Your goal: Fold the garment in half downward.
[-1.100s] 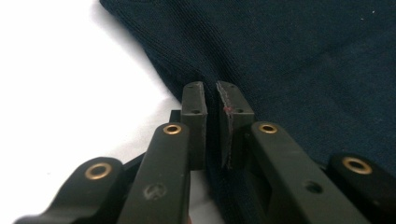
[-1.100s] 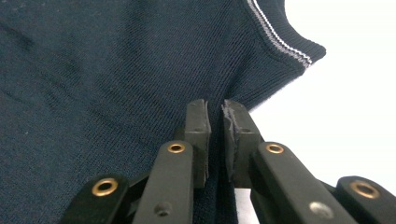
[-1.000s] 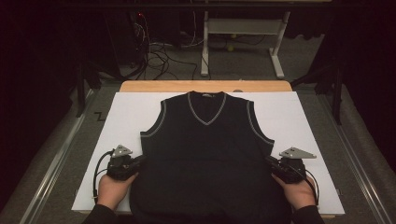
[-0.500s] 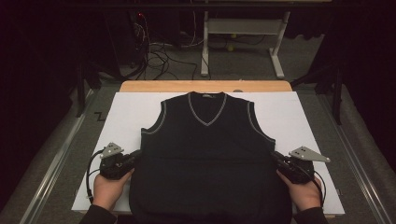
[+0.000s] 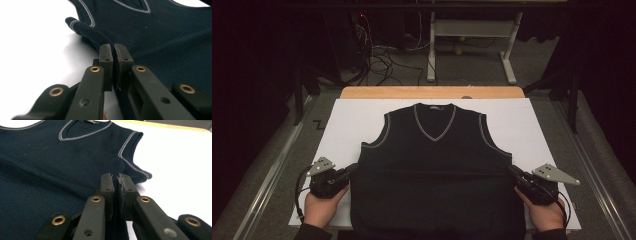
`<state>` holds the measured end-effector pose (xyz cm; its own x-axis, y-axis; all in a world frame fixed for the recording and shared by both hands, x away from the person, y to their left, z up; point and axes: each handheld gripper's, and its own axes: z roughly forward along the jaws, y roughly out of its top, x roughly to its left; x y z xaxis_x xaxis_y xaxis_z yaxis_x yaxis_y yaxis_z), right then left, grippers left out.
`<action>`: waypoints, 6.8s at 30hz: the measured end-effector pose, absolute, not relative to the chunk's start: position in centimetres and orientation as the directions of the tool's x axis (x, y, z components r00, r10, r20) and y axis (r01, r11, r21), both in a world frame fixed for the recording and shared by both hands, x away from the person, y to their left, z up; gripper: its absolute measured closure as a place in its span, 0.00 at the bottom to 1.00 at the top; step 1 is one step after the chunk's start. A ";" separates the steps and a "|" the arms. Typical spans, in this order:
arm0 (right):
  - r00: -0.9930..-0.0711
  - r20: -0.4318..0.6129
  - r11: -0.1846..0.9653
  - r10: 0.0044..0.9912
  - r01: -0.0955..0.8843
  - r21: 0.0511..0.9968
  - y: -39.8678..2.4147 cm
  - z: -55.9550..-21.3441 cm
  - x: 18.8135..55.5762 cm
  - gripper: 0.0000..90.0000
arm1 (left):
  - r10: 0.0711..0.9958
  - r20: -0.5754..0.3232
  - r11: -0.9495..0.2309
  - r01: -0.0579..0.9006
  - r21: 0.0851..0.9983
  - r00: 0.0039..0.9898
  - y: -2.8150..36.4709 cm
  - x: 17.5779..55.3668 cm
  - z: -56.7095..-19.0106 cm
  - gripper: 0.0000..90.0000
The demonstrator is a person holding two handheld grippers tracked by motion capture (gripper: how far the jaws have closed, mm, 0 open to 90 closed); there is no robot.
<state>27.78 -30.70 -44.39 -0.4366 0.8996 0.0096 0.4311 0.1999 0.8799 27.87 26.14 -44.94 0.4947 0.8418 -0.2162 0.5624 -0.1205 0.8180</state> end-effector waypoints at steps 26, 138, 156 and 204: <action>-0.516 -0.019 0.278 0.857 0.430 0.859 -31.5 -45.1 20.5 0.93 | 0.799 -0.191 -0.262 0.615 0.743 0.571 26.8 21.1 -46.2 0.90; -0.440 -0.009 0.326 0.898 0.650 0.686 -24.6 -46.6 44.7 0.80 | 0.910 -0.141 -0.247 0.785 0.569 0.389 16.8 45.9 -46.6 0.69; -0.402 -0.070 0.277 0.913 0.485 0.830 -25.5 -41.0 44.2 0.87 | 0.884 -0.186 -0.120 0.592 0.797 0.429 19.3 45.6 -40.2 0.79; -0.475 -0.069 0.237 0.877 0.305 0.922 -25.7 -36.7 37.1 0.87 | 0.821 -0.200 -0.096 0.474 0.875 0.534 21.8 37.3 -37.9 0.79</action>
<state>37.11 -25.66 -36.74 -0.4746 0.8775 -0.0687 0.3050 0.2372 0.9223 37.34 21.81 -37.85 0.5344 0.8213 -0.1998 0.4744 -0.0958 0.8751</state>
